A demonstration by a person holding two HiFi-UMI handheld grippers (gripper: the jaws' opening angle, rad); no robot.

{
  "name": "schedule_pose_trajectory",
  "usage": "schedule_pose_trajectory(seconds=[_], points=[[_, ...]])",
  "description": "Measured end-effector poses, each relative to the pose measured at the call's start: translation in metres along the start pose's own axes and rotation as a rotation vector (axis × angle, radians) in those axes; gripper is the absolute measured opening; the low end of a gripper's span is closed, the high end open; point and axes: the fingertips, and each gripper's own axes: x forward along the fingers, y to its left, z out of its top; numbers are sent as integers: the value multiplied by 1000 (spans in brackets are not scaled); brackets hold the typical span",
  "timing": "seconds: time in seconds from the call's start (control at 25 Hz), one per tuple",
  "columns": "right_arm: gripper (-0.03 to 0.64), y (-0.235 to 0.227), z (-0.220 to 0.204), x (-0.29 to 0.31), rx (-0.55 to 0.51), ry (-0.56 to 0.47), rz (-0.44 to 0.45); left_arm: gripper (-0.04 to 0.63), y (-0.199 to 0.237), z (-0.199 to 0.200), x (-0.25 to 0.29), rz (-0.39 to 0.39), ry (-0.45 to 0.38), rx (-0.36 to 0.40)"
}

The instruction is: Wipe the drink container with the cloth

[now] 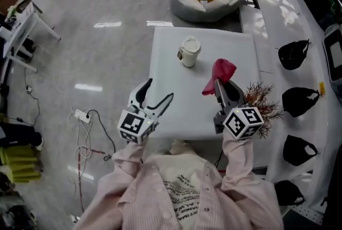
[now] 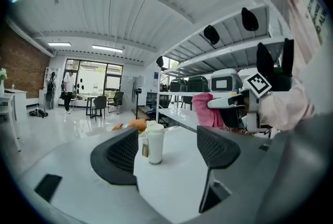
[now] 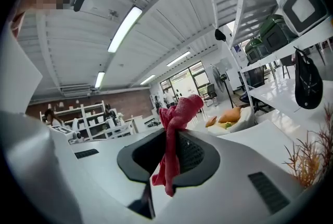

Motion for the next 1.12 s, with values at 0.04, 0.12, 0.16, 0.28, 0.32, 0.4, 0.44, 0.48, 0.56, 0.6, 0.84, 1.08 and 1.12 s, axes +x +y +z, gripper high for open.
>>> schedule_pose_trajectory(seconds=[0.04,0.12,0.16,0.28,0.32,0.4,0.44,0.48,0.56,0.6,0.84,1.08,1.12], points=[[37,-3,2,6,2,-2,-3,328,3,0,8,-11,4,4],[37,-9,6,20,6,-10,-11,331,9,1,25,-29,16,17],[37,-13,7,27,10,-12,-19,333,11,1,33,-38,24,24],[37,-24,8,45,21,-16,-45,339,18,-2,58,-67,53,43],[37,-28,9,51,20,-16,-54,341,21,-3,66,-77,63,51],[37,-36,12,64,15,-14,-74,342,27,-6,83,-97,78,61],[37,-40,13,70,11,-12,-82,344,30,-7,92,-107,82,61],[37,-43,14,76,5,-11,-88,345,34,-9,99,-115,87,61],[37,-48,16,87,-10,-4,-100,348,42,-13,114,-128,99,65],[37,-51,15,92,-16,1,-107,351,46,-16,122,-136,106,70],[37,-68,14,124,-84,34,-148,359,61,-27,168,-226,129,91],[37,-72,5,157,-209,90,-152,370,65,-44,201,-305,167,109],[37,-73,4,162,-239,102,-154,371,65,-46,205,-317,173,106]])
